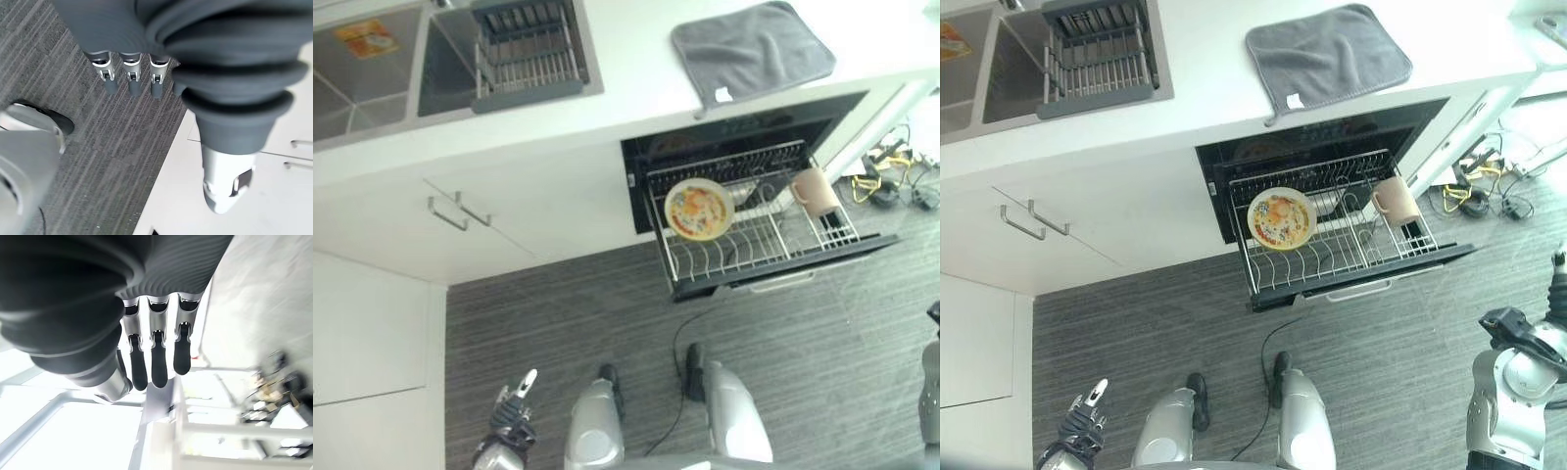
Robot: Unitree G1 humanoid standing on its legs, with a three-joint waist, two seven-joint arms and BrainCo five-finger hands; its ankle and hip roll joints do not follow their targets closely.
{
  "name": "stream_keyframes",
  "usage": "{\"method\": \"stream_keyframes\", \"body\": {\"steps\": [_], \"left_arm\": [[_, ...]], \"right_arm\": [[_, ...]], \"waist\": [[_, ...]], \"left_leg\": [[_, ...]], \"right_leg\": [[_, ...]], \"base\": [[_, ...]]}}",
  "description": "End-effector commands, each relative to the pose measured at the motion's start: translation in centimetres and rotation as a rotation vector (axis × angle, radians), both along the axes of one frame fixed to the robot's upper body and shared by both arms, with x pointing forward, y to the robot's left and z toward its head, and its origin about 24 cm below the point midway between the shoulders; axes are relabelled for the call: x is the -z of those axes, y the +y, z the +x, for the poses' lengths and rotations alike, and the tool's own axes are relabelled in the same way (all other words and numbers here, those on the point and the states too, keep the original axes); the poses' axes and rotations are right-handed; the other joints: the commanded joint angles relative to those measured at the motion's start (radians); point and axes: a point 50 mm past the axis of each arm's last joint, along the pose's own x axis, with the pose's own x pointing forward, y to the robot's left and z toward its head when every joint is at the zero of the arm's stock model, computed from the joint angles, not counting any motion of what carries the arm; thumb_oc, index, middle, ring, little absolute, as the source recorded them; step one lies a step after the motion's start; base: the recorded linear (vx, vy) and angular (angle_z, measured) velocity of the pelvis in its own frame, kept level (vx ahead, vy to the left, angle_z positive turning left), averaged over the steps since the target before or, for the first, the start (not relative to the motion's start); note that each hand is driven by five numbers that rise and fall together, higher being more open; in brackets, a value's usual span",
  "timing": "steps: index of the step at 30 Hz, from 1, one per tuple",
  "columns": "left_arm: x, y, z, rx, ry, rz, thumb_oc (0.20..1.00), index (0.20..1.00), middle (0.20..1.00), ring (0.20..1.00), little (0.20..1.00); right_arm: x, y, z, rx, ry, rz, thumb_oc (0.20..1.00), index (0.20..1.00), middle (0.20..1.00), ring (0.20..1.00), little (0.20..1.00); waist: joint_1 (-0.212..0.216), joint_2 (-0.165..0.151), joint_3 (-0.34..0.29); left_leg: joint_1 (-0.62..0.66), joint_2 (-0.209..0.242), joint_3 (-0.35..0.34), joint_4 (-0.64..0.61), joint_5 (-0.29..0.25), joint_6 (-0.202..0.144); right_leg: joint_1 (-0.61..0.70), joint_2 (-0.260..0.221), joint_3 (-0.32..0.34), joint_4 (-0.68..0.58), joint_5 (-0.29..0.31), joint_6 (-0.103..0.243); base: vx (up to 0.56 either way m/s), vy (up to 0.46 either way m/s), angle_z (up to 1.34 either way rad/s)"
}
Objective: Place the dishes in the dishwasher.
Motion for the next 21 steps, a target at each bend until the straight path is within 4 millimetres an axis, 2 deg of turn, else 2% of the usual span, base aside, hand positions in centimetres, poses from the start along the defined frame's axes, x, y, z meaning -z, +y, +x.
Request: {"method": "stream_keyframes", "body": {"steps": [1,5,7,8,10,13,16,21], "left_arm": [[-0.9,1.6,-0.4,-0.002,-0.015,0.074,1.000,1.000,1.000,1.000,1.000],[-1.1,2.0,0.6,-0.010,-0.005,0.059,1.000,1.000,1.000,1.000,1.000],[-1.2,2.0,1.1,-0.001,-0.004,0.053,1.000,1.000,1.000,1.000,1.000],[-1.3,1.8,1.9,0.026,-0.008,0.051,1.000,1.000,1.000,1.000,1.000],[-1.5,1.2,2.7,0.077,-0.020,0.053,1.000,1.000,1.000,1.000,1.000],[-1.8,0.7,3.4,0.109,-0.035,0.041,1.000,1.000,1.000,1.000,1.000],[-2.2,0.5,3.8,0.141,-0.043,0.038,1.000,1.000,1.000,1.000,1.000],[-2.2,0.4,3.5,0.163,-0.034,0.037,1.000,1.000,1.000,1.000,1.000]], "right_arm": [[-1.7,0.5,0.4,-0.036,-0.218,0.086,0.200,0.200,0.200,0.200,0.200],[1.6,0.3,1.7,-0.055,-0.251,0.337,0.200,0.200,0.200,0.200,0.200],[2.4,0.2,2.6,-0.071,-0.274,0.421,0.200,0.200,0.200,0.200,0.200],[3.0,0.2,3.7,-0.095,-0.306,0.531,0.200,0.200,0.200,0.200,0.200],[3.6,0.1,5.1,-0.145,-0.329,0.638,0.200,0.200,0.200,0.200,0.200],[3.7,0.6,7.0,-0.240,-0.345,0.733,0.200,0.200,0.200,0.200,0.200],[2.9,1.5,9.2,-0.363,-0.367,0.815,0.200,0.200,0.200,0.200,0.200],[0.4,1.6,11.3,-0.500,-0.320,0.793,0.200,0.200,0.200,0.200,0.200]], "waist": [[-0.002,-0.003,0.058],[0.003,0.019,0.071],[0.010,0.029,0.074],[0.018,0.037,0.075],[0.031,0.053,0.075],[0.049,0.070,0.073],[0.069,0.089,0.069],[0.092,0.107,0.063]], "left_leg": [[-0.088,0.066,-0.051,0.054,0.050,-0.014],[-0.143,0.060,-0.075,0.101,0.037,-0.015],[-0.154,0.057,-0.082,0.112,0.035,-0.017],[-0.169,0.050,-0.091,0.123,0.031,-0.017],[-0.182,0.040,-0.098,0.129,0.030,-0.018],[-0.186,0.028,-0.103,0.120,0.035,-0.020],[-0.182,0.014,-0.104,0.090,0.052,-0.022],[-0.176,0.001,-0.108,0.068,0.063,-0.023]], "right_leg": [[0.096,-0.095,0.009,-0.009,-0.025,0.053],[0.024,-0.121,0.028,0.072,-0.045,0.048],[0.010,-0.129,0.031,0.090,-0.049,0.045],[-0.013,-0.137,0.033,0.113,-0.054,0.043],[-0.037,-0.146,0.037,0.133,-0.058,0.040],[-0.052,-0.153,0.039,0.143,-0.059,0.040],[-0.065,-0.158,0.040,0.139,-0.053,0.043],[-0.071,-0.162,0.040,0.136,-0.050,0.043]], "base": [[-0.08,-0.092,0.01],[-0.03,-0.059,0.04],[0.01,-0.048,0.25],[0.01,-0.049,0.37],[0.00,-0.025,0.01],[0.00,0.000,0.06],[-0.02,0.011,0.04],[-0.02,0.037,0.11]]}}
